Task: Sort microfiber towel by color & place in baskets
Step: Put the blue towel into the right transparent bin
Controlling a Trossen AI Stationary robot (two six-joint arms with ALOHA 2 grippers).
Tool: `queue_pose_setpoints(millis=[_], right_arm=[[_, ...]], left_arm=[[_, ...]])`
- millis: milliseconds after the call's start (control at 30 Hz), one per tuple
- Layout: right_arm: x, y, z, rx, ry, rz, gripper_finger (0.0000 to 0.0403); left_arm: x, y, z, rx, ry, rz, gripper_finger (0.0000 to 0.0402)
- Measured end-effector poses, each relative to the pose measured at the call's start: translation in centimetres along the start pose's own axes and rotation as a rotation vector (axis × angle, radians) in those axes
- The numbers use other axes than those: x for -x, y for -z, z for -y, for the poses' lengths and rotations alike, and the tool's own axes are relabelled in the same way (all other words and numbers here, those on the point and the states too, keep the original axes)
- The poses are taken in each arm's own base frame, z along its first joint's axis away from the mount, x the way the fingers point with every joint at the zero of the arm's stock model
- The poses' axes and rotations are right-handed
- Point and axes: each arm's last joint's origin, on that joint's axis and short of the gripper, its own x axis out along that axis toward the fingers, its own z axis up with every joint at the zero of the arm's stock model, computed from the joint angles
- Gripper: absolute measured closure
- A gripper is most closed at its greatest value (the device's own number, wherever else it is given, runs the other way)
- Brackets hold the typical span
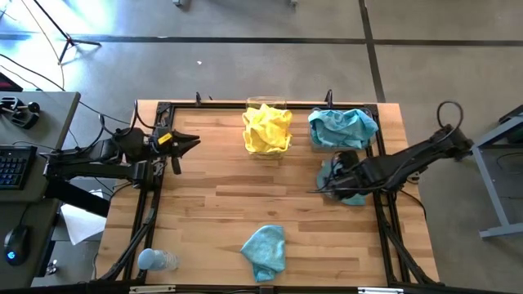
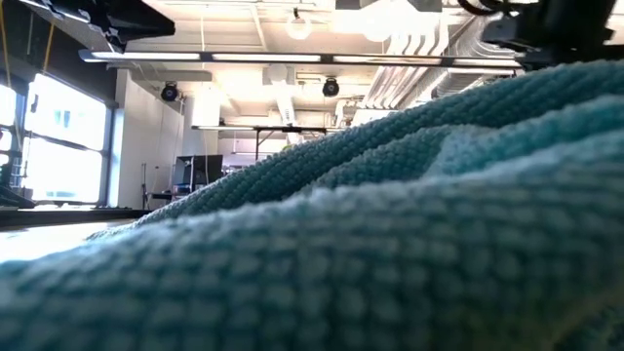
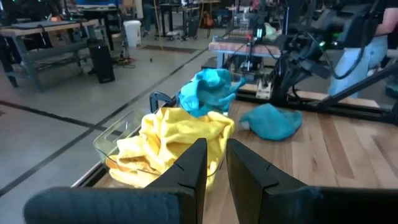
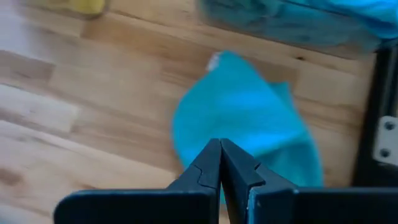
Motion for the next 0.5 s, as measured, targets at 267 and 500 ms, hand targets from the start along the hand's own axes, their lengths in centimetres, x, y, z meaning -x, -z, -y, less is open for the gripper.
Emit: queue_pose_setpoints(millis=[267, 500], right_arm=[[-2.2, 0.8, 3.6, 0.125, 0.051, -0.078, 0.0321], [-5.3, 2.0, 4.2, 0.116, 0.063, -0.184, 0.0187]], left_arm=[[0.0, 0.1, 0.0, -0.019, -0.005, -0.01, 0.0351], [-0.1, 0.1, 0.0, -0.022, -0.012, -0.013, 0.0351]])
